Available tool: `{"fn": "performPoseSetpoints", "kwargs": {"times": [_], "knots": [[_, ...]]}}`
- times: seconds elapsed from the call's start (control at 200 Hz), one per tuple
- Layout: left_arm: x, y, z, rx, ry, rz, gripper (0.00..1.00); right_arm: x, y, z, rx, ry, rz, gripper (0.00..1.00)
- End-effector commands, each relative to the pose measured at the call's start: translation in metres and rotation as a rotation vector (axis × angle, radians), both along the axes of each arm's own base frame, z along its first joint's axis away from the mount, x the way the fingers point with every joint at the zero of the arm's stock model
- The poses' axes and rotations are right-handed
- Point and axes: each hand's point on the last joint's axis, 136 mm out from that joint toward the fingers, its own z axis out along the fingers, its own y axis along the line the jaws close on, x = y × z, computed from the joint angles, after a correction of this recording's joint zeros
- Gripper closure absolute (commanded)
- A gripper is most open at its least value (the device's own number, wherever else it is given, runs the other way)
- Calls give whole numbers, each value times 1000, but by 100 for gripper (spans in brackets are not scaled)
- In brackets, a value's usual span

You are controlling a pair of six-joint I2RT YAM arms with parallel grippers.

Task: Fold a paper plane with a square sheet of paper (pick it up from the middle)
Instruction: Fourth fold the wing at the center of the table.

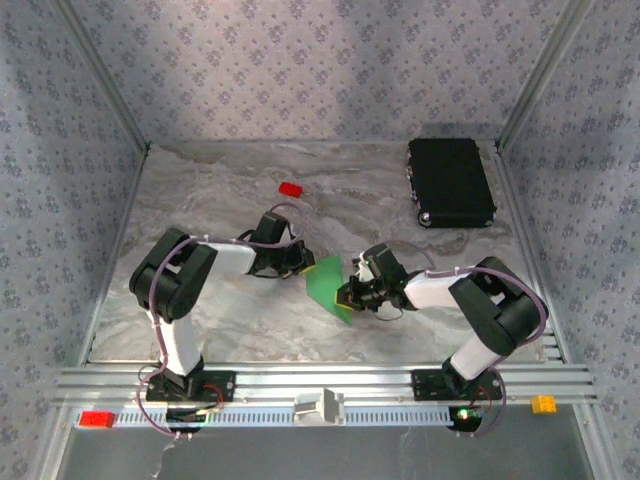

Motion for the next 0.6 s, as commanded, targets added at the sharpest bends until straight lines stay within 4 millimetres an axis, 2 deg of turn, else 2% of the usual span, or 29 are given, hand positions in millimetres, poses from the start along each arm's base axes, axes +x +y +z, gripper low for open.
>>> {"fn": "performPoseSetpoints", "kwargs": {"times": [0.0,0.17,0.365,0.475,0.595], "knots": [[14,16,-7,72,-13,33,91,-33,-33,-39,-157,137,3,98],[20,15,4,68,-25,33,91,-33,-33,-38,-160,137,11,98],[19,15,35,54,-93,36,90,-30,-33,-36,-163,133,14,98],[9,4,47,34,-117,-4,89,-28,-32,-35,-162,129,14,98],[-8,-14,43,22,-106,-65,89,-26,-31,-33,-162,126,13,98]]}}
